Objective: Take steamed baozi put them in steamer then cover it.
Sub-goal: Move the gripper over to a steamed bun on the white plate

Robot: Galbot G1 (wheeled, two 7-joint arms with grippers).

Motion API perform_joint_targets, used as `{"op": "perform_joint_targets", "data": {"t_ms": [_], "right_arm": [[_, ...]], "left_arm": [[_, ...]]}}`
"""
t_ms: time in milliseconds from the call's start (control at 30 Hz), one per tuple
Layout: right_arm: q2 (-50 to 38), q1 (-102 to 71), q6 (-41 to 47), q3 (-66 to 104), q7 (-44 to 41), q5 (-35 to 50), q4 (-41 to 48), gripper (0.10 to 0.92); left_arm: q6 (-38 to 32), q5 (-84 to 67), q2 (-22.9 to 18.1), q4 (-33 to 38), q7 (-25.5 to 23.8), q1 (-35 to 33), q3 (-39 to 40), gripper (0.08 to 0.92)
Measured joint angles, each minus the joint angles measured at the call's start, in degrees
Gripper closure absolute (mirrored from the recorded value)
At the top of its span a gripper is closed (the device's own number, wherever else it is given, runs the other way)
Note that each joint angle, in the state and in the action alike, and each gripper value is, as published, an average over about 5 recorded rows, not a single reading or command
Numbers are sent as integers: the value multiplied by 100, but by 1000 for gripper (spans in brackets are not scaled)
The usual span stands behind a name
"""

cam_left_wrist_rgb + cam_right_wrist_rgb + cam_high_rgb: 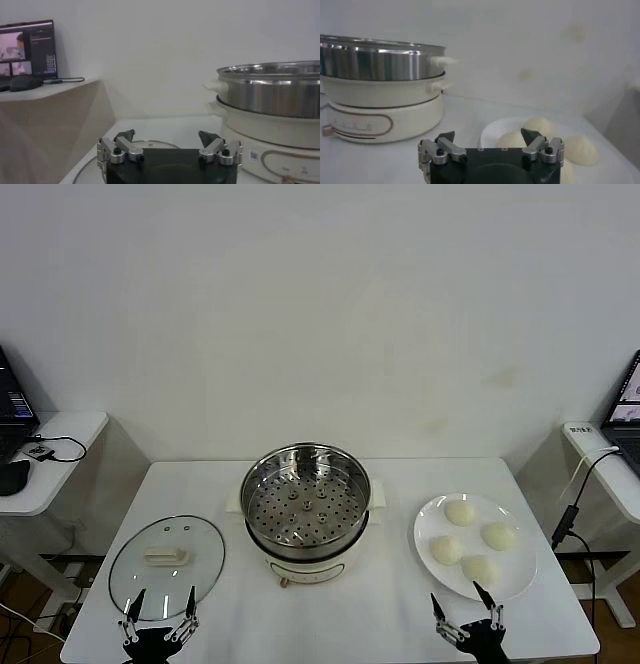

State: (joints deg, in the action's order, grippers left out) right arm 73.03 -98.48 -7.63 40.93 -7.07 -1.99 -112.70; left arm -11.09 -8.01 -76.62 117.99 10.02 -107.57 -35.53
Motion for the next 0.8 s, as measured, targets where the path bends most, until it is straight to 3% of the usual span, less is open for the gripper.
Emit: {"op": "perform_joint_targets", "data": {"t_ms": [367,800], "right_arm": [[-1275,1395,728,150,-367,-1592,376,203],[-3448,3782,950,-1030,-2590,-2120,1649,203]], "left_arm": [[-58,258,49,115,75,111,-121,177],[-24,399,106,181,168,345,-155,177]]}}
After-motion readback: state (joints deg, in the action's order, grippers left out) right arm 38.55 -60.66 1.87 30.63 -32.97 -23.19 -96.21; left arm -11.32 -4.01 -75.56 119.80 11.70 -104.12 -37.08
